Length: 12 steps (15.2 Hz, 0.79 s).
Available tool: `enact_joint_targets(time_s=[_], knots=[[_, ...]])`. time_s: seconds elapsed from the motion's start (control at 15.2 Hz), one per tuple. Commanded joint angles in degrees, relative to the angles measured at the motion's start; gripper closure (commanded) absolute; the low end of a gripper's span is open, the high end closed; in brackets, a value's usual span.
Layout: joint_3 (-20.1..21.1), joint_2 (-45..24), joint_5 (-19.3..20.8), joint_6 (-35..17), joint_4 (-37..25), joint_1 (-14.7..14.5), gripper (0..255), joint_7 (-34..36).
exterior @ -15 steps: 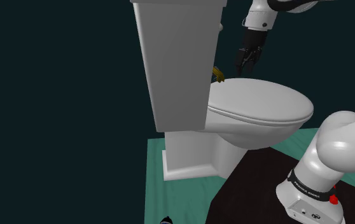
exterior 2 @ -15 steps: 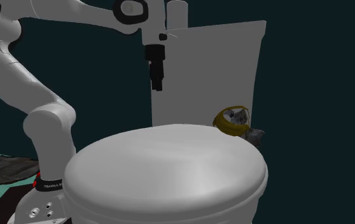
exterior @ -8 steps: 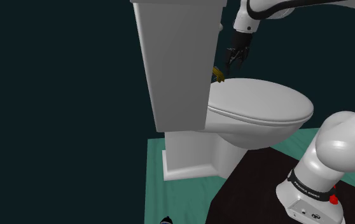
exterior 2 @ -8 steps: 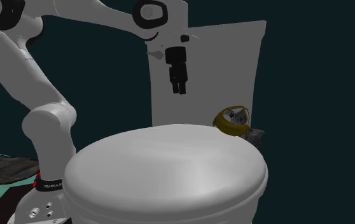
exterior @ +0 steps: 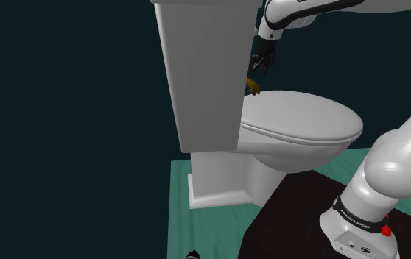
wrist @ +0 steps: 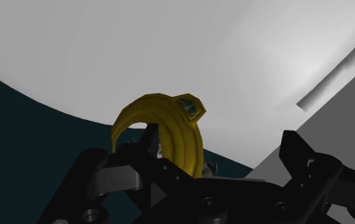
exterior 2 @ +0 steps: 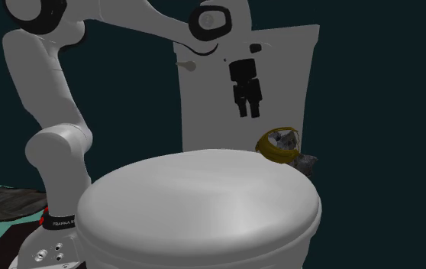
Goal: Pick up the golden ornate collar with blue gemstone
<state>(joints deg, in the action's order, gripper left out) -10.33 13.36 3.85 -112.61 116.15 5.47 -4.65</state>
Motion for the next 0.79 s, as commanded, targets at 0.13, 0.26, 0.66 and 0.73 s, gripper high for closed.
enact_joint_targets(time_s=[0.13,0.26,0.66,0.73], knots=[[-1.6,-7.5,-0.6,-2.8,-6.7,0.8,0,-1.4],[-1.7,-8.2,-0.7,-3.8,-6.7,0.9,0,-1.6],[-1.8,-8.8,-0.7,-8.8,-2.2,1.0,0,-1.5],[-1.8,-8.8,-0.7,-8.8,-2.2,1.0,0,-1.5]])
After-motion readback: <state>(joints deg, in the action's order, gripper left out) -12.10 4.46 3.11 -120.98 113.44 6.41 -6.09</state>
